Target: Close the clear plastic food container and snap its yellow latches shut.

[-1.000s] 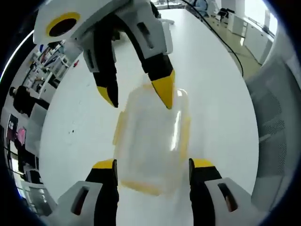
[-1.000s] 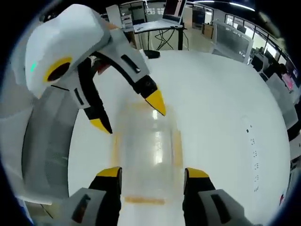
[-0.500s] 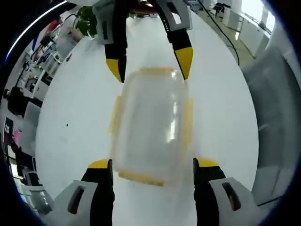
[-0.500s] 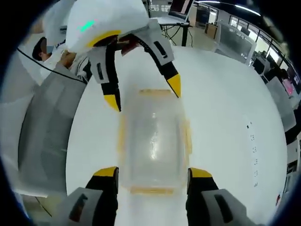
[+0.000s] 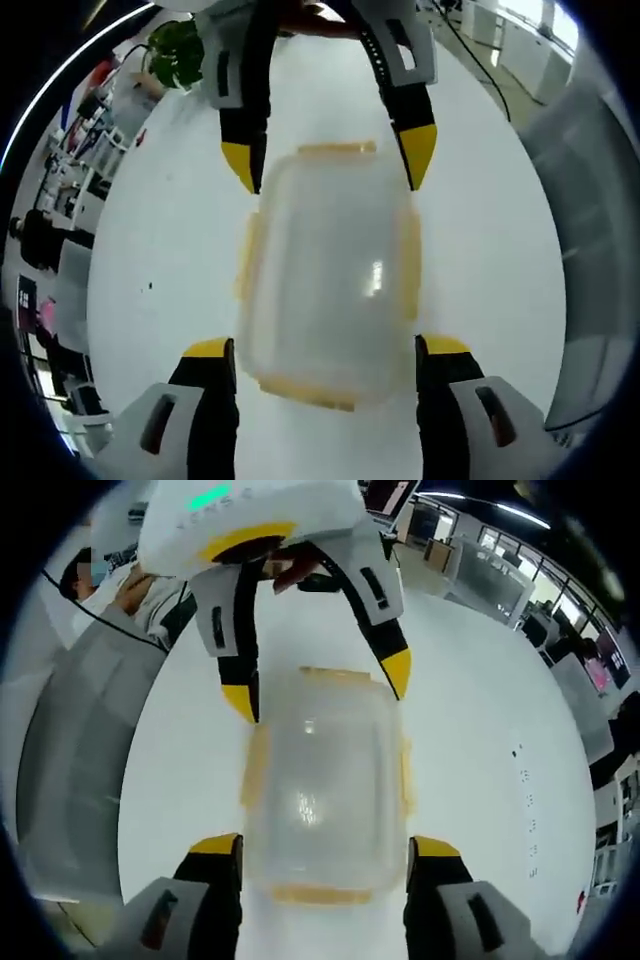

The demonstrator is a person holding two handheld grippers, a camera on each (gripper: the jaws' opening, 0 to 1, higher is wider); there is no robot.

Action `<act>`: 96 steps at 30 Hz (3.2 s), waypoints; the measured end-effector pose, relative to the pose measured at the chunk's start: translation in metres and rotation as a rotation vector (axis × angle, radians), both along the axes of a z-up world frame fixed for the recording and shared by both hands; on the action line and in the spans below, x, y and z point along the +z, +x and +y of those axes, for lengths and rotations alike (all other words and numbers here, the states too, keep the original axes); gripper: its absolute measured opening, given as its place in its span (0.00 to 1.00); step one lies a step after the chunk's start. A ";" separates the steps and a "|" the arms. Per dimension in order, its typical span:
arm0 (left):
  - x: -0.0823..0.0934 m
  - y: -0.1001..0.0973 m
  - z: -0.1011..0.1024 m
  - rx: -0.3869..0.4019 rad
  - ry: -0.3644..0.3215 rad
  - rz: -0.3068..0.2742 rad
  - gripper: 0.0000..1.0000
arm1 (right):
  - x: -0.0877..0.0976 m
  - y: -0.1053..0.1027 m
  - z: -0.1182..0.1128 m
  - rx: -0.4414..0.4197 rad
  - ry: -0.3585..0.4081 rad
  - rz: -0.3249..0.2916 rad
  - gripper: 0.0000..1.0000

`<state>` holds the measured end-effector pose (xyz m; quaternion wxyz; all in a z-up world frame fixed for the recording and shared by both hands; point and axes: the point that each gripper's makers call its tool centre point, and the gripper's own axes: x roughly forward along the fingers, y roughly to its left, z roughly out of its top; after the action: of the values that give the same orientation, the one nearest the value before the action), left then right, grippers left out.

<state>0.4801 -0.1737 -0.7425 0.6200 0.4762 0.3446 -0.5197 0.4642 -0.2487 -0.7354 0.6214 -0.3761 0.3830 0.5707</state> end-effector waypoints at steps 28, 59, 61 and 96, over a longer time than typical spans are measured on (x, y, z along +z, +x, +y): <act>-0.015 -0.010 0.028 -0.002 0.053 0.003 0.73 | -0.006 -0.012 0.019 0.047 -0.009 -0.014 0.67; -0.014 -0.008 0.105 0.065 0.032 0.031 0.74 | -0.007 -0.004 0.097 0.116 -0.011 -0.012 0.67; -0.014 -0.004 0.106 0.066 0.030 0.032 0.74 | -0.007 -0.001 0.098 0.116 -0.012 -0.013 0.67; -0.013 0.025 0.110 0.090 0.003 0.037 0.74 | -0.008 0.029 0.103 0.110 -0.014 -0.005 0.68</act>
<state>0.5050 -0.0638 -0.7556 0.6355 0.4515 0.3779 -0.4995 0.4930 -0.1454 -0.7430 0.5876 -0.4024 0.3640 0.6003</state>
